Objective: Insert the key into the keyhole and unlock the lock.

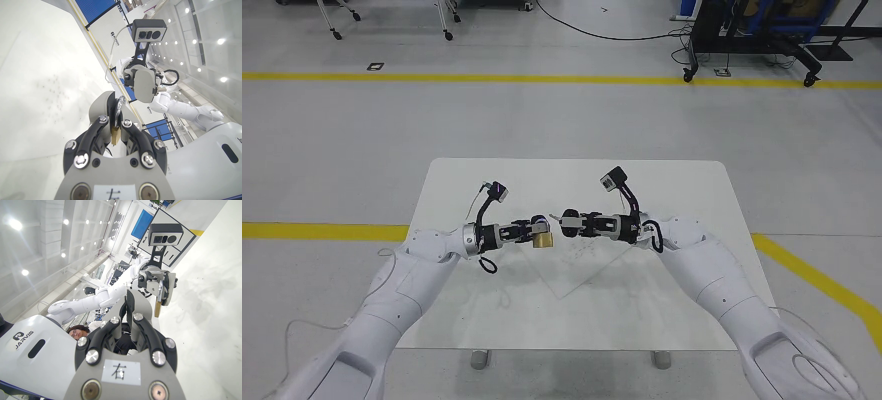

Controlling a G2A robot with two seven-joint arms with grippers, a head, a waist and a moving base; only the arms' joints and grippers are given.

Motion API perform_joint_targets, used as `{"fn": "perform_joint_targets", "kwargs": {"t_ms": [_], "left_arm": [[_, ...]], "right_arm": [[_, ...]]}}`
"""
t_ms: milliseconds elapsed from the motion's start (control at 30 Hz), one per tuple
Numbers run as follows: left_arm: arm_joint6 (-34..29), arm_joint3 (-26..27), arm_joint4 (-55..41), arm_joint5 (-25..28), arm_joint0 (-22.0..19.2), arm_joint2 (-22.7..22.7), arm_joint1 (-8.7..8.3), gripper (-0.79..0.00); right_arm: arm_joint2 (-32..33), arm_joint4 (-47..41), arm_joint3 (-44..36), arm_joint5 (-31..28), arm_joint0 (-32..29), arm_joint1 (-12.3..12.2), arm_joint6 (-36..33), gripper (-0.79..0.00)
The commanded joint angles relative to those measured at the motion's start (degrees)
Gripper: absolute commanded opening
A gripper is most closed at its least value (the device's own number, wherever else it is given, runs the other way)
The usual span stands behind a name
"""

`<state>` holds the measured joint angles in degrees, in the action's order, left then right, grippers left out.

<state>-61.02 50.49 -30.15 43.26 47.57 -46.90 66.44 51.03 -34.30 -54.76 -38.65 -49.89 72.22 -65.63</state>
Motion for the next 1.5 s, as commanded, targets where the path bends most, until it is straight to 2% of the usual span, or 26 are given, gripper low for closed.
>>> {"fn": "perform_joint_targets", "kwargs": {"t_ms": [0, 100, 167, 300, 433, 500, 567, 700, 967, 1067, 1167, 1233, 1333, 1467], "left_arm": [[0.0, 0.0, 0.0, 0.0, 0.0, 0.0, 0.0, -0.785], [0.7, 0.3, 0.7, -0.5, 0.2, 0.0, -0.01, -0.785], [2.5, 1.7, 0.4, -4.4, 0.7, -0.2, 0.03, -0.785], [1.0, 1.5, -4.4, -16.8, -0.2, -1.0, 0.14, -0.785], [-2.8, -0.1, -7.8, -30.8, -2.7, -0.2, 0.86, -0.785], [-4.0, -1.6, -9.9, -36.1, -3.8, 0.4, 1.51, -0.785], [-5.2, -3.0, -13.1, -38.6, -4.8, 0.6, 2.32, -0.785], [-4.8, -6.5, -16.3, -39.6, -6.5, 1.1, 3.85, -0.785], [-4.4, -6.5, -16.2, -39.7, -6.2, 1.1, 3.85, -0.785], [1.0, -6.6, -15.0, -40.1, -4.1, 0.3, 3.54, -0.785], [11.5, -4.6, -8.9, -40.2, -4.4, 0.1, 3.25, -0.785], [12.3, -2.4, -10.6, -42.1, -3.0, -0.6, 3.23, -0.785], [16.6, -0.5, -9.1, -43.2, -1.5, -1.3, 3.01, -0.785], [19.1, 1.5, -9.2, -44.1, -0.2, -2.7, 2.82, -0.785]], "right_arm": [[0.0, 0.0, 0.0, 0.0, 0.0, 0.0, 0.0, -0.785], [0.0, 0.0, 0.0, 0.0, 0.0, 0.0, 0.0, -0.785], [0.1, 0.3, -0.2, 0.4, -0.3, 0.0, 1.0, -0.785], [0.9, 6.2, -2.5, 1.1, -1.5, -0.3, 8.1, -0.785], [2.1, 9.9, -5.3, 2.4, -3.3, -0.8, 12.1, -0.785], [2.8, 11.8, -6.8, 4.2, -4.5, -1.2, 13.7, -0.785], [3.7, 13.4, -8.7, 7.3, -5.8, -1.6, 15.4, -0.785], [6.2, 14.0, -14.3, 12.8, -9.7, -2.7, 17.1, -0.785], [6.4, 13.6, -14.8, 13.2, -10.0, -2.7, 16.9, -0.785], [6.0, 15.1, -15.4, 14.3, -10.4, -2.6, 19.0, -0.785], [5.8, 13.2, -14.7, 17.3, -10.1, -2.4, 19.1, -0.785], [5.7, 12.4, -14.0, 20.4, -9.8, -2.3, 19.3, -0.785], [5.5, 12.5, -13.9, 24.5, -9.4, -2.1, 20.4, -0.785], [4.0, 13.6, -14.6, 29.6, -9.5, -1.6, 23.1, -0.785]]}}
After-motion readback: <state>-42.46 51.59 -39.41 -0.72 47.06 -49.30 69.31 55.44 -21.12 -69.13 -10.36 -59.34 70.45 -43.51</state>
